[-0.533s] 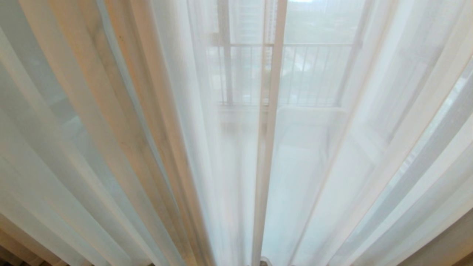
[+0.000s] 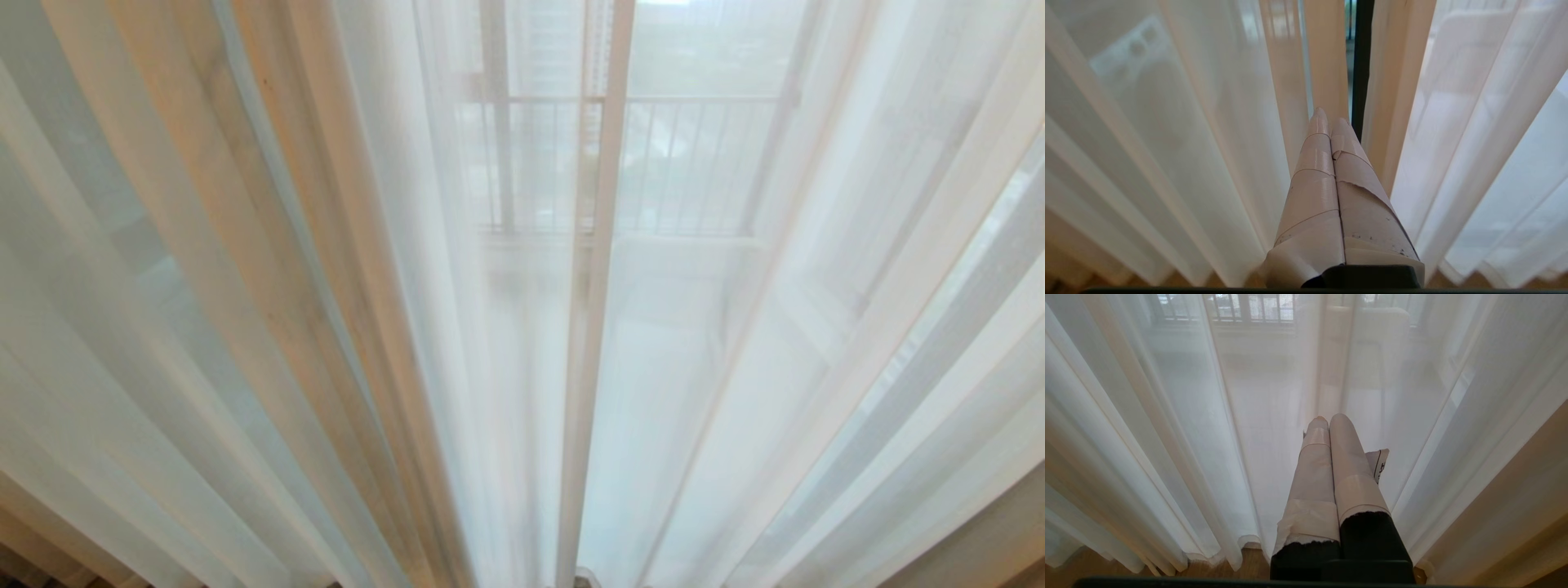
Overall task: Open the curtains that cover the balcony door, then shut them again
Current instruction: Pull the inner curtains open on both sides
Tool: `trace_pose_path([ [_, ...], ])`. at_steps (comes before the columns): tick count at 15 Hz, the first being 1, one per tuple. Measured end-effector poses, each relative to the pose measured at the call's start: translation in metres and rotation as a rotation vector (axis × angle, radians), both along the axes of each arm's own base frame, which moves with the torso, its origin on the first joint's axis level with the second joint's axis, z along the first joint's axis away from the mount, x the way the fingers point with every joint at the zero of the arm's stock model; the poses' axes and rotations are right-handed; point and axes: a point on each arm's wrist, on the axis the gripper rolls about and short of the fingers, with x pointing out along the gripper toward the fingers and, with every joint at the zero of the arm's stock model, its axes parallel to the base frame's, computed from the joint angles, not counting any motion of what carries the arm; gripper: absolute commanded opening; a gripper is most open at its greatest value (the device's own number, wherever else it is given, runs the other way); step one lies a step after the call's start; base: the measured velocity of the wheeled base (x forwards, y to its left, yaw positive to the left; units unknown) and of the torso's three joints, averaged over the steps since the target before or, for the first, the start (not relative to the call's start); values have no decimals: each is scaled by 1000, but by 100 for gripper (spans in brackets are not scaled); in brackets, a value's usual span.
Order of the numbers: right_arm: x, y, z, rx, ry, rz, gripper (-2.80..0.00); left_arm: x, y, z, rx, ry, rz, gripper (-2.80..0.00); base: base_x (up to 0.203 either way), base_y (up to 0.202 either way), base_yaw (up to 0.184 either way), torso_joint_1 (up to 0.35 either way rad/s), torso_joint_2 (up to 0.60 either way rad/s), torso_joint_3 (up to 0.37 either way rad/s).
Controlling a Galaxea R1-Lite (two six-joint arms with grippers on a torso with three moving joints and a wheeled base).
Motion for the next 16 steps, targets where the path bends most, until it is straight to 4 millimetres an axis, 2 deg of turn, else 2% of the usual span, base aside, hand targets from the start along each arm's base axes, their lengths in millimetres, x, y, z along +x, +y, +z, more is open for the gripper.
trace_pose_path([
  [6,0,0,0,-1,0,0,-280,-16,-1,40,31,-147,-35,-280,0,0,0,0,0,0],
  [16,0,0,0,0,0,0,-280,-52,-1,98,42,-248,-40,-280,0,0,0,0,0,0],
])
